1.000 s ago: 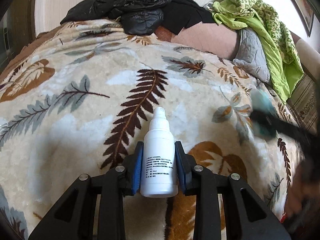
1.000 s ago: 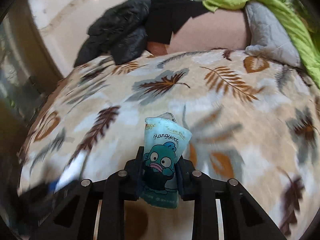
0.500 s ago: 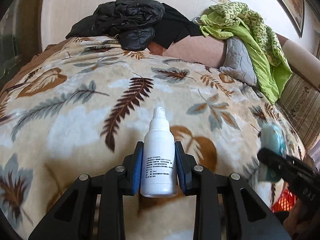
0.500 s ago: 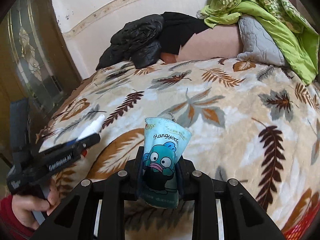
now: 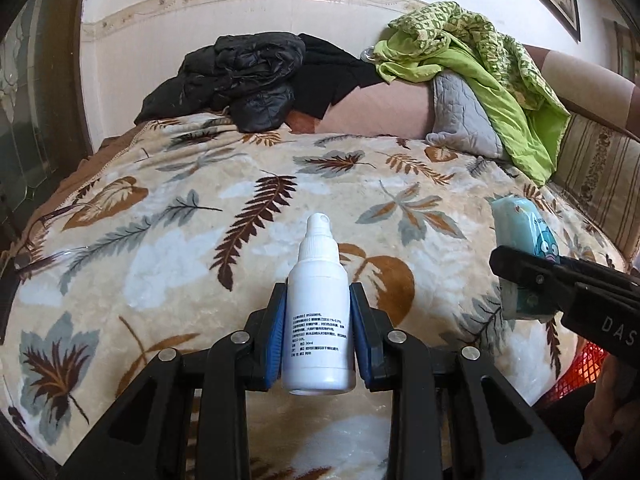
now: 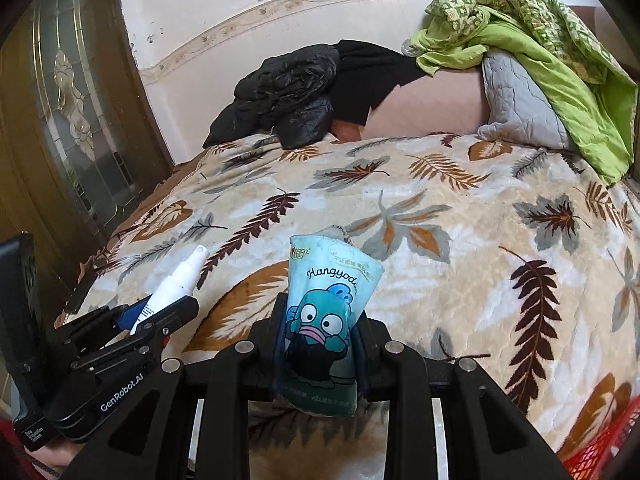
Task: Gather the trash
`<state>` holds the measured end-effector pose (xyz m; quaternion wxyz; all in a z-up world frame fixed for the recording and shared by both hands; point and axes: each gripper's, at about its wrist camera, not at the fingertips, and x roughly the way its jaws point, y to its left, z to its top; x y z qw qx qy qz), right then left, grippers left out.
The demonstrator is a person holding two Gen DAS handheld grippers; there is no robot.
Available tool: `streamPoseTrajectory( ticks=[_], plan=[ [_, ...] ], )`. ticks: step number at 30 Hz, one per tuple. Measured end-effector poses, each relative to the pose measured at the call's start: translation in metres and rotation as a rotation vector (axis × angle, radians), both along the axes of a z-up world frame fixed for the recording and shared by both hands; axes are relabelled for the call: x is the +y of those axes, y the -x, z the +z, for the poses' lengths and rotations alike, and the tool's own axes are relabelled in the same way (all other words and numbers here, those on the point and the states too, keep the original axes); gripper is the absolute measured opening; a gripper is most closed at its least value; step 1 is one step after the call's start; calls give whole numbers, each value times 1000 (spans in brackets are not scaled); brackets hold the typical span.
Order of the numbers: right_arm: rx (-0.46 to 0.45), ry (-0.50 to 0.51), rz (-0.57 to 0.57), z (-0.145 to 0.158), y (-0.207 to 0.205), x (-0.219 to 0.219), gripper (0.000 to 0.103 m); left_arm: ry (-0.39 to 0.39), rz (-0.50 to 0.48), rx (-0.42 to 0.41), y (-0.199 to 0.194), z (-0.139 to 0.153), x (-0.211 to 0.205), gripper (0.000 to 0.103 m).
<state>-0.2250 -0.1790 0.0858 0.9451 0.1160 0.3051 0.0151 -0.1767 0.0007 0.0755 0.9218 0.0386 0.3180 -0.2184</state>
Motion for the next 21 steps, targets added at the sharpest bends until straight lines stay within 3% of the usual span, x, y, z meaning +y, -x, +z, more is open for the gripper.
streamPoseTrajectory(
  ticks=[21],
  plan=[
    [5,2,12,1,-5,6,30,-23,6,-23,-1,2,-1,29]
  ],
)
